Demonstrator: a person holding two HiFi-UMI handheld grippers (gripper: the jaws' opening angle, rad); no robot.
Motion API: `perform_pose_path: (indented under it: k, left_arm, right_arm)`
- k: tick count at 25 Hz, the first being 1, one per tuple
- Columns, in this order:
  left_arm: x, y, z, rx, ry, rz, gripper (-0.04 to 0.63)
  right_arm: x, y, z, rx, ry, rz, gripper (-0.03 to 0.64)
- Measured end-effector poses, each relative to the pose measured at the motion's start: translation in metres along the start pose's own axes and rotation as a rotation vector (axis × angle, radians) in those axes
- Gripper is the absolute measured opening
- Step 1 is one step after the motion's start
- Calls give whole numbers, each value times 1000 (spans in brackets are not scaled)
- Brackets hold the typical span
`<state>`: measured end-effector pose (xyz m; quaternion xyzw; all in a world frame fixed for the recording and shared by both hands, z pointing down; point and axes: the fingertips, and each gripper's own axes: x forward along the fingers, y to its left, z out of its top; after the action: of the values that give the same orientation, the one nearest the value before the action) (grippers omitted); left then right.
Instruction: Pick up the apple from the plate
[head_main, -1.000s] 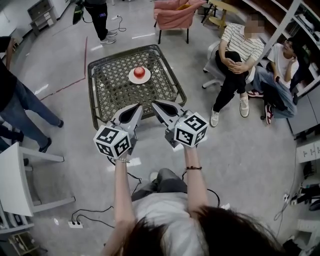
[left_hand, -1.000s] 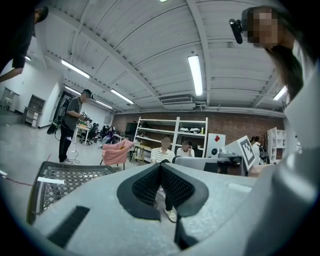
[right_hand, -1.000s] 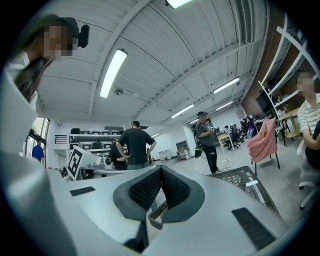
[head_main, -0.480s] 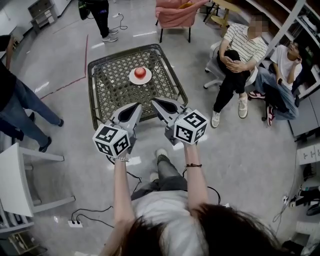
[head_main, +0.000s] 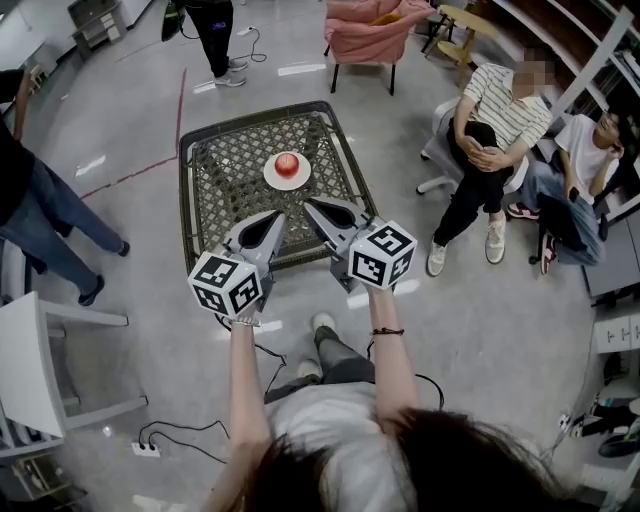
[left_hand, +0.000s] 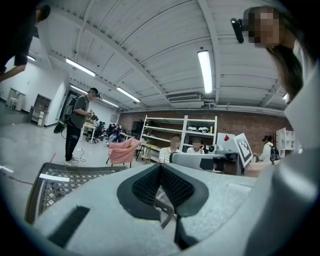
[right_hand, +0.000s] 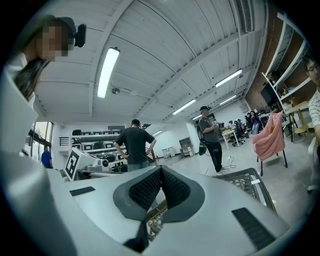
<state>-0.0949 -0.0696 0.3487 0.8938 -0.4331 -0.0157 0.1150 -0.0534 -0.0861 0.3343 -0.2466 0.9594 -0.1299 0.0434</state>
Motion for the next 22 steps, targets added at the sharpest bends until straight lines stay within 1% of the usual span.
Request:
perform_pose_path:
  k: [6, 12, 22]
  left_arm:
    - [22, 25, 4, -25, -4, 38, 11]
    - [38, 48, 4, -39, -8, 66, 11]
    - [78, 76, 15, -42, -8, 94, 11]
  right_arm:
    - [22, -30, 3, 19, 24, 29, 9]
    - [40, -50, 3, 27, 39, 55, 9]
    - [65, -95, 17, 30, 61, 84, 9]
